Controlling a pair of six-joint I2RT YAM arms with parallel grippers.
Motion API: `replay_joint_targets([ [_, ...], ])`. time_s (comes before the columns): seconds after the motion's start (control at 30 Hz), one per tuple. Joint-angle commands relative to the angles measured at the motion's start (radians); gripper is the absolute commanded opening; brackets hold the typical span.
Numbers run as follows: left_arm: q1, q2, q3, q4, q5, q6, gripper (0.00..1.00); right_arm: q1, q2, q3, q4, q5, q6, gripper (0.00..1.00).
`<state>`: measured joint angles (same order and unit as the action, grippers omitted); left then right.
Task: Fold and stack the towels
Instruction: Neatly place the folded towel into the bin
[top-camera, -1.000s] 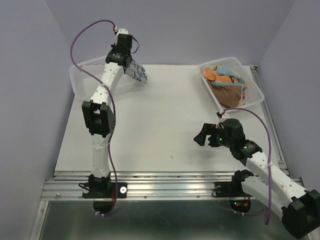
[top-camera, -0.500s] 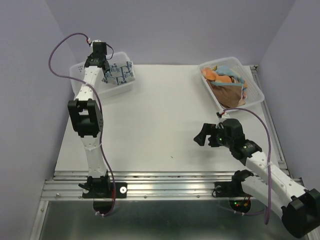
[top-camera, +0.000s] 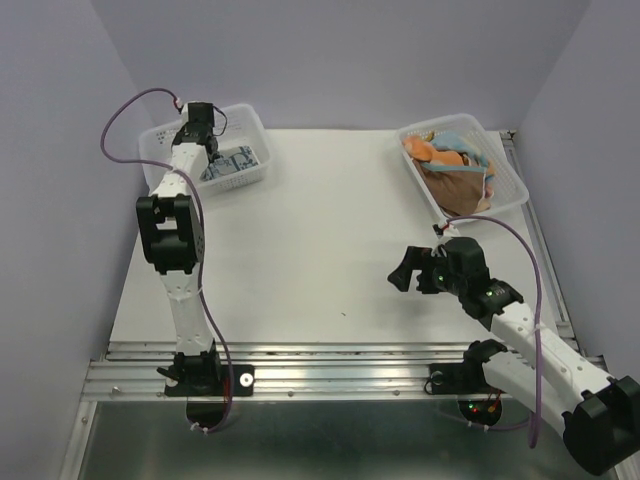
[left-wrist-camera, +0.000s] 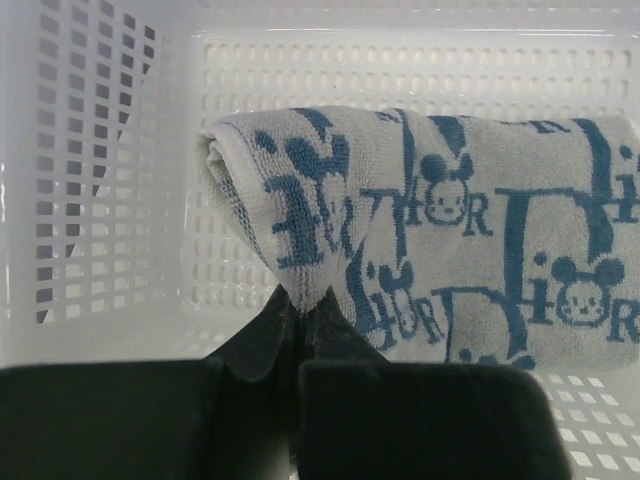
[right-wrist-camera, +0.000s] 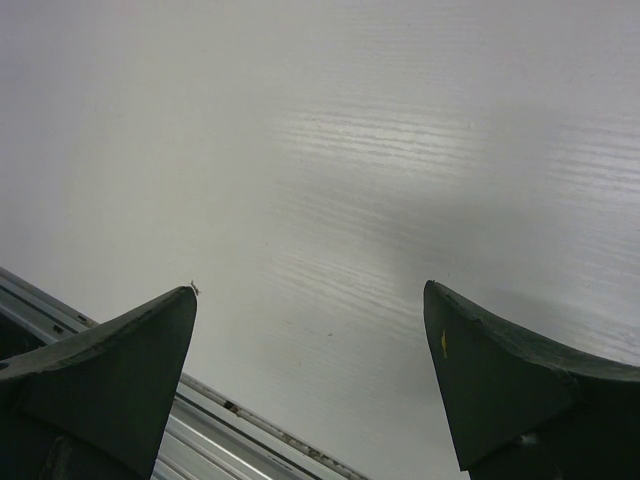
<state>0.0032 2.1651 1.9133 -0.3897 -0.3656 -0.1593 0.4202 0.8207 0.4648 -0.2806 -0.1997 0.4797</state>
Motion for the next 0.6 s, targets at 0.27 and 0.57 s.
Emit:
replay_joint_targets([
  [0.27, 0.050, -0.013, 0.086, -0.117, -0.044, -0.040, 0.99, 0.006, -0.002, 0.043, 0.003, 0.046, 0.010, 1.00],
  [0.57, 0.046, -0.269, -0.005, -0.075, 0.152, -0.135, 0.99, 0.006, 0.030, 0.187, -0.063, 0.222, 0.040, 1.00],
])
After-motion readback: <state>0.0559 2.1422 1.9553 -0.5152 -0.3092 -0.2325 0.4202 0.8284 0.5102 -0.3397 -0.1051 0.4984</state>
